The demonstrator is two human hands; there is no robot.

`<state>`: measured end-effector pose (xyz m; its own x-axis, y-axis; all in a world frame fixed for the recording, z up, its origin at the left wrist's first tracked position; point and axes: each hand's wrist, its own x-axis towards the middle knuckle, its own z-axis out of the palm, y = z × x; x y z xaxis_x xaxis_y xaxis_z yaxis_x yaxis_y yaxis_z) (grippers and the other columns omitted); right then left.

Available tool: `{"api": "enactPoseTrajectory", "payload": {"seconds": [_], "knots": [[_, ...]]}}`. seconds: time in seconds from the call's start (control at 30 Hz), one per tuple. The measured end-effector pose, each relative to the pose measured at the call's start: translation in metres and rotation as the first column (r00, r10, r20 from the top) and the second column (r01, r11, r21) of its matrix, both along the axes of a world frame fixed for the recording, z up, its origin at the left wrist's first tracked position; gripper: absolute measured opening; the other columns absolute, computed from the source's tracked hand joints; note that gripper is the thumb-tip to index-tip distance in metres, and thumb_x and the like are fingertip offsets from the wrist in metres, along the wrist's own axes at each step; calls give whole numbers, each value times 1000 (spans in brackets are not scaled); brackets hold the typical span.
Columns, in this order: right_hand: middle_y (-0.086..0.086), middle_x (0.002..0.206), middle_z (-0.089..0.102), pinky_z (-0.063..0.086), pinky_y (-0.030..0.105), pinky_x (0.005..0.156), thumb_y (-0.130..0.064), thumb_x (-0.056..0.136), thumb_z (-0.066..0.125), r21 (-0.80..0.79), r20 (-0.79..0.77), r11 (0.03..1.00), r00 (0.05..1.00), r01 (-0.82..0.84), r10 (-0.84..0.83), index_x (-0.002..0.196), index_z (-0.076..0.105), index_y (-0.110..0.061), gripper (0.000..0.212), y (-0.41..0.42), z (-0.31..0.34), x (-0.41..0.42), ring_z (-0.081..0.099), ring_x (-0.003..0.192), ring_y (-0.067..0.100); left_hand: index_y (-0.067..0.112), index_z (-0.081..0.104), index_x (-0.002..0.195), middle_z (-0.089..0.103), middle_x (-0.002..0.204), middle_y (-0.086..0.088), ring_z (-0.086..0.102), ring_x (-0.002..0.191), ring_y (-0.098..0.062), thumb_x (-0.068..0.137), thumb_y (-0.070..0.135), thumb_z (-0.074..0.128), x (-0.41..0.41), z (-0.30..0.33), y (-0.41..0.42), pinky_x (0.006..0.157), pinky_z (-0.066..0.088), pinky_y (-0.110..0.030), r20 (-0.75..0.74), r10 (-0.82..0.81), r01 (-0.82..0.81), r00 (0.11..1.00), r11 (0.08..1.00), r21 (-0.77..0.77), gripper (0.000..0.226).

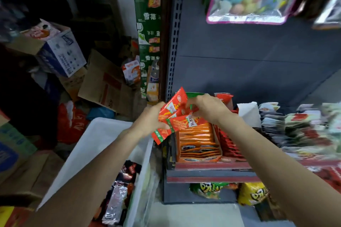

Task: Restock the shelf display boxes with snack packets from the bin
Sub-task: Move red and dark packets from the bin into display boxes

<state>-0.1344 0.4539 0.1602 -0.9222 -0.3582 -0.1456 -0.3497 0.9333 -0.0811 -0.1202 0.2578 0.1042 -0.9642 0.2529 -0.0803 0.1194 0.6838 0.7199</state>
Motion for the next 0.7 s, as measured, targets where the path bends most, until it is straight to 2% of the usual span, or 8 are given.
{"api": "enactPoseTrajectory", "payload": {"seconds": [0.1,0.17,0.27,0.33,0.4,0.5,0.57,0.7], "knots": [[5,113,63,49,31,80,-18,80,72,-106,12,994,999,35,-34,111,59,-19,33,12,-12,-10,61,101,23,12,52,117,66,112,-2,62,102,-13,73,12,79,0,-2,17,80,45,-21,18,-17,19,1000,998,-68,52],[10,122,54,50,34,90,-15,77,75,-310,-47,945,991,108,-128,122,54,-15,50,19,-25,-14,58,109,27,13,52,118,66,115,-4,63,103,-16,77,13,76,1,-2,22,80,46,-23,8,36,-35,999,995,-89,48],[20,141,32,38,39,106,-20,73,80,-658,126,635,890,406,-438,144,25,-12,90,21,-42,-18,40,129,35,15,52,118,66,114,-3,63,102,-17,78,14,75,1,0,28,82,46,-26,-7,212,-212,977,977,3,46],[21,146,30,33,44,108,-31,74,78,-665,394,429,775,611,-493,149,7,-8,105,15,-54,-18,34,134,36,15,52,120,65,113,-2,63,102,-18,78,12,75,1,3,34,84,47,-29,8,296,-296,955,953,70,48],[15,138,46,39,44,104,-35,78,74,-650,605,248,687,718,-402,146,15,-6,94,9,-64,-16,44,129,32,16,52,118,66,110,-2,64,100,-18,77,11,75,0,4,39,85,49,-31,46,319,-322,947,939,123,47],[6,108,65,52,37,79,-25,88,65,-597,802,-40,597,801,-25,121,49,-10,40,5,-64,-10,63,101,24,20,48,119,64,106,2,63,98,-15,77,12,76,-2,7,48,85,51,-33,90,297,-309,951,930,199,51],[5,99,67,54,35,74,-21,90,62,-596,796,-74,601,799,71,116,53,-9,29,9,-64,-10,65,90,22,23,41,124,59,105,8,61,97,-10,78,12,75,-4,10,54,83,50,-31,91,266,-280,960,931,235,58],[8,109,66,54,39,84,-10,88,63,-647,760,-84,650,758,14,120,53,-8,34,24,-65,-15,65,98,23,26,40,128,60,113,5,61,101,-11,85,19,68,-12,13,64,82,52,-30,112,188,-210,976,949,235,52]]}}
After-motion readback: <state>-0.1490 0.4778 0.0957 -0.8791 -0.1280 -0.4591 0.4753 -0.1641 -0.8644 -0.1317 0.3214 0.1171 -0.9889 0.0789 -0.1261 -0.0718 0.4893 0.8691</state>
